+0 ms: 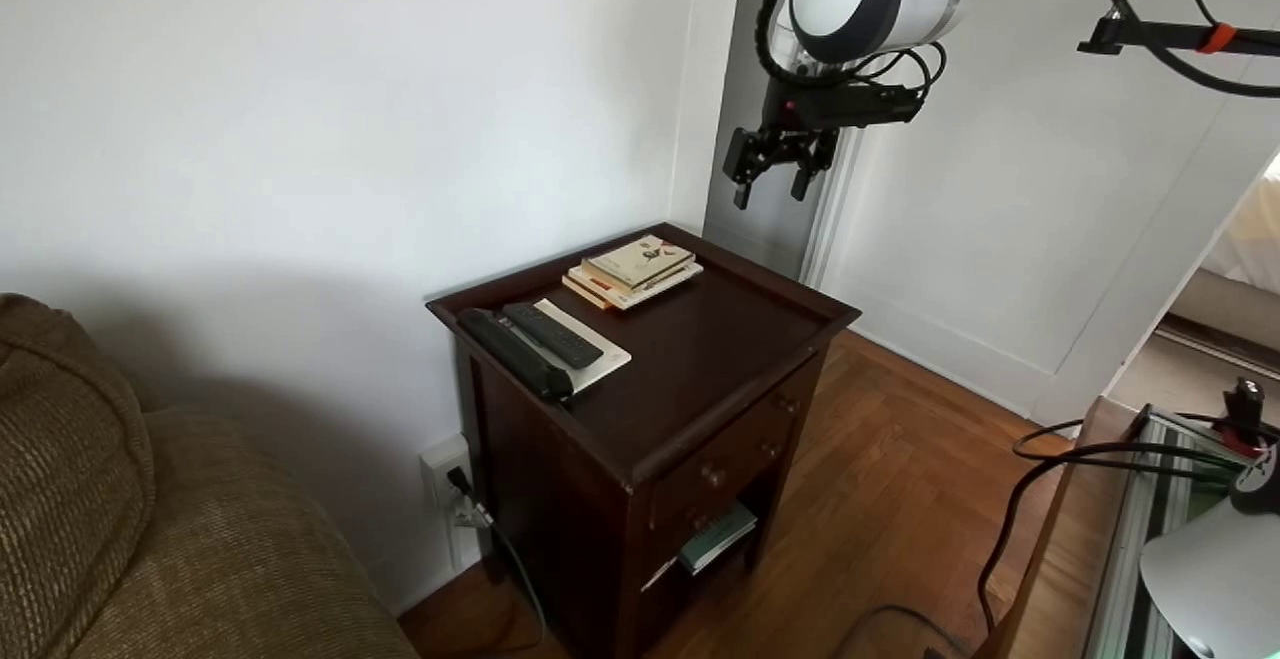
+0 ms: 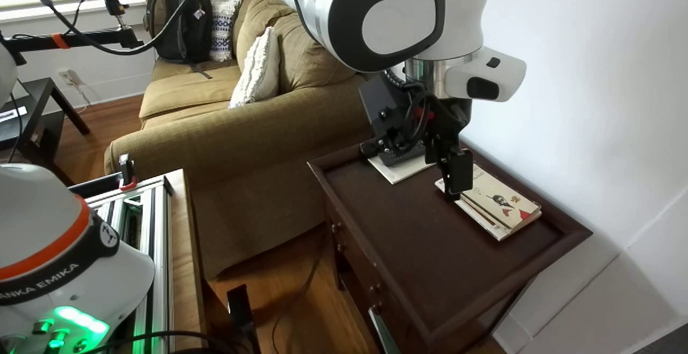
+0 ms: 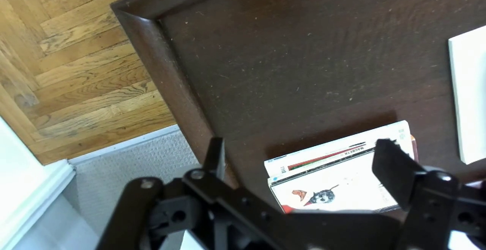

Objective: Place the top two books in front of the table

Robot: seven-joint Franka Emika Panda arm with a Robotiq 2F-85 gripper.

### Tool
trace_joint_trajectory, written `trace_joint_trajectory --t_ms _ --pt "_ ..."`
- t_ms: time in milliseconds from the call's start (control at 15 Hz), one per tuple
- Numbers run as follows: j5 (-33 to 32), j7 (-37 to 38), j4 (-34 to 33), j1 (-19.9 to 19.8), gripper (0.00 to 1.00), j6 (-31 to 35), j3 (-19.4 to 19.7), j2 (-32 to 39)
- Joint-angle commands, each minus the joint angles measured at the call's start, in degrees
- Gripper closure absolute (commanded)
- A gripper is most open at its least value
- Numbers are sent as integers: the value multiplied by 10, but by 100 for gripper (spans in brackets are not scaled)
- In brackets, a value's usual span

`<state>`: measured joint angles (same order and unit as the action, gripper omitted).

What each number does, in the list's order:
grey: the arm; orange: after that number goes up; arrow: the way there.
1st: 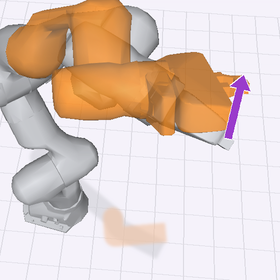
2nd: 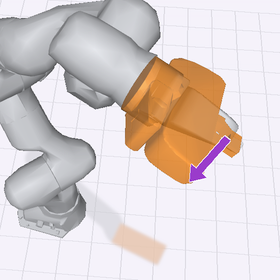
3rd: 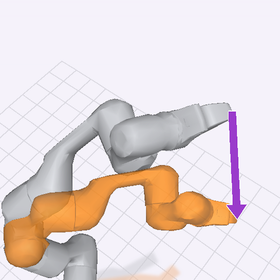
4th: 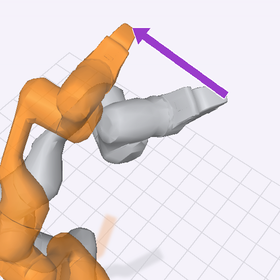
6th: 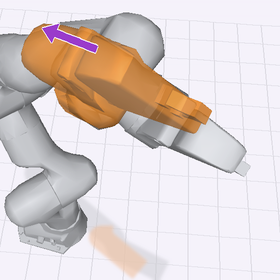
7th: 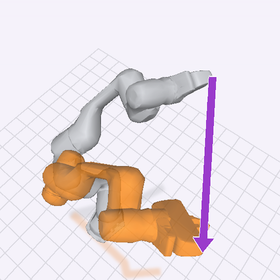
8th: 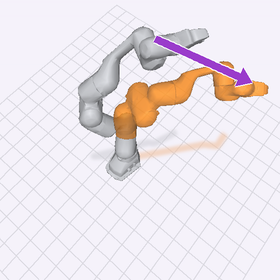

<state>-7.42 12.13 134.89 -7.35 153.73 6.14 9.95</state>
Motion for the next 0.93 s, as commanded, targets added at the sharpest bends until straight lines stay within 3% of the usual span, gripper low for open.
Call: trace_joint_trajectory --t_ms 0,133,400,667,867 --pt "5 -4 -1 10 0 -1 10 0" --pt "6 1 -25 7 0 9 15 30" --pt "64 -70 -84 -10 0 25 -3 98" --pt "56 -94 -150 -1 0 66 1 170" --pt "76 -112 -197 -10 0 89 -20 220"
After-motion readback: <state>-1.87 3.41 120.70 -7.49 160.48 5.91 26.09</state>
